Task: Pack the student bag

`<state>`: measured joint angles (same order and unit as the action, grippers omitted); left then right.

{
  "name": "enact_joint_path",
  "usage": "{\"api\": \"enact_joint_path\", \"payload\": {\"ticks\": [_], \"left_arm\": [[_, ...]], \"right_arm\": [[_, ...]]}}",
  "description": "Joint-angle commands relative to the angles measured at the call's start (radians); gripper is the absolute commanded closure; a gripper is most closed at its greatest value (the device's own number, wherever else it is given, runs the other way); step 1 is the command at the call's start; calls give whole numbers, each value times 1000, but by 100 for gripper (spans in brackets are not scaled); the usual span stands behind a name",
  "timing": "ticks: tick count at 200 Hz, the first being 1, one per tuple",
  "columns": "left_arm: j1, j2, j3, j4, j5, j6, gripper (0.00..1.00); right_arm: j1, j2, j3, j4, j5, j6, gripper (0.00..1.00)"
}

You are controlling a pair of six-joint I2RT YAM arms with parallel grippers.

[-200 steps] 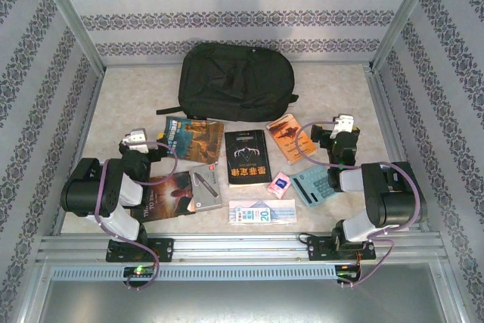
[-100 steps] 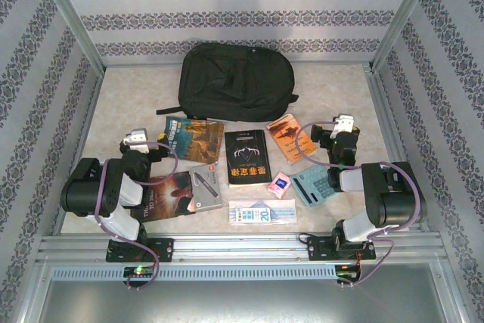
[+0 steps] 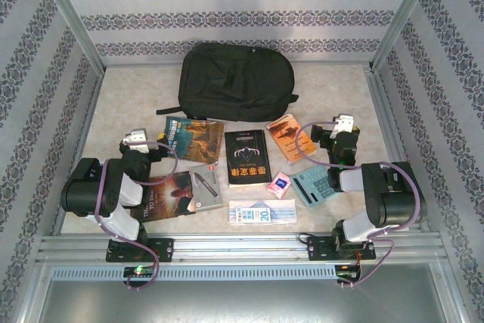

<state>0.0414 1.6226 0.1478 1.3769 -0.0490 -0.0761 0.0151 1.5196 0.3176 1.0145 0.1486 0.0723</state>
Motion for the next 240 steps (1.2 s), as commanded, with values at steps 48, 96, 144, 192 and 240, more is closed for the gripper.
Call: {"api": "enact_joint_path", "payload": {"ticks": [48,96,144,192,240], "left_arm": [[29,-31,0,14,20,-30,0],[31,-270,-34,-139,-150,-87,0],[29,-516,84,-262,81,185,0],[-61,-603,256,-462,101,104,0],[-459,-787,514,-1290,-269,-121,0]], "right_arm": [[-1,5,-12,32,-19,-4,2],[10,-73,20,-85,-55,-35,2],[100,-301,175,-347,103,-34,2],[387,-417,464,-685,25,-39,2],[666,-602,553,-1148,95,-23,2]]}}
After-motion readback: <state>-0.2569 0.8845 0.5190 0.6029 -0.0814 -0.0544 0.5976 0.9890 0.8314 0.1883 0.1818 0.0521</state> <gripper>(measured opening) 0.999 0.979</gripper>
